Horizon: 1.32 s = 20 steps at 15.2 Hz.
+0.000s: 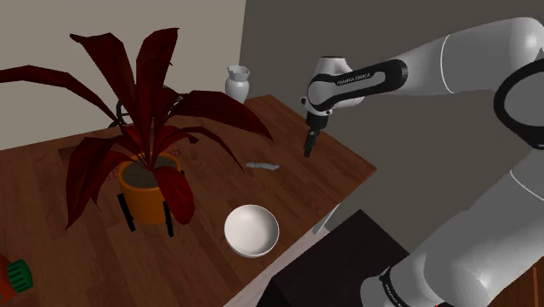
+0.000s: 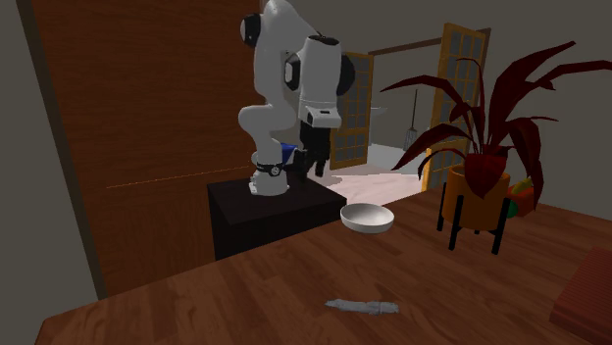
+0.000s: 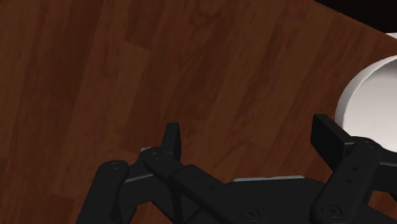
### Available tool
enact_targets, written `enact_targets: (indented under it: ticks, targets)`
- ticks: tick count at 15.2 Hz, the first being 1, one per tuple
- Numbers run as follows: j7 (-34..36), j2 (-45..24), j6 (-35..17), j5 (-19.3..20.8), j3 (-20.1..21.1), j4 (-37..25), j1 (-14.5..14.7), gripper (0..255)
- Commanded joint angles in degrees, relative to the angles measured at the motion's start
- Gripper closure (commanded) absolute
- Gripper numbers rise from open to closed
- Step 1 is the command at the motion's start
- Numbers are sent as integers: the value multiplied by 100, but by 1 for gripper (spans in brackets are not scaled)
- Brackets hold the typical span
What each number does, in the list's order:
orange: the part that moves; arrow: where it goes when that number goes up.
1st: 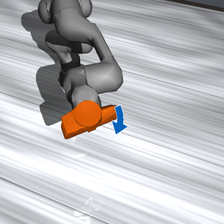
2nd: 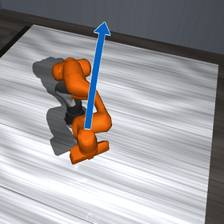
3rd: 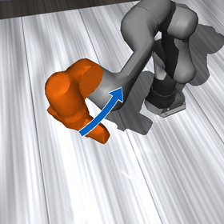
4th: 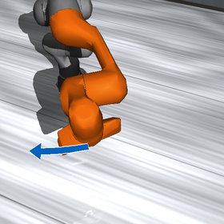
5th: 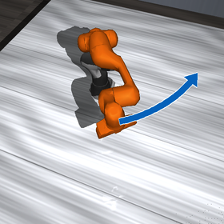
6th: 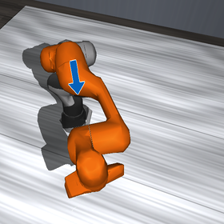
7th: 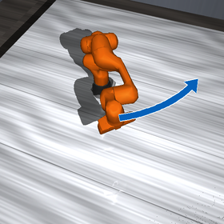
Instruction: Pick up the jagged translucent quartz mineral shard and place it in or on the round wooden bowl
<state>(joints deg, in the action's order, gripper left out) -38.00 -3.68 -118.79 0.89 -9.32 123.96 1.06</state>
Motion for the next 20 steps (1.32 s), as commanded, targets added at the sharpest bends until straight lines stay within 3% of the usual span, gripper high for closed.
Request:
enact_targets:
  ticks: [1,10,20]
  targets:
    - [-289,-453,-132,-94,5,-306,-22,0]
    - [-1262,-2500,-364,-408,272,-2037,-175,0]
    - [-1953,-4784,55,-420,622,-4674,-274,0]
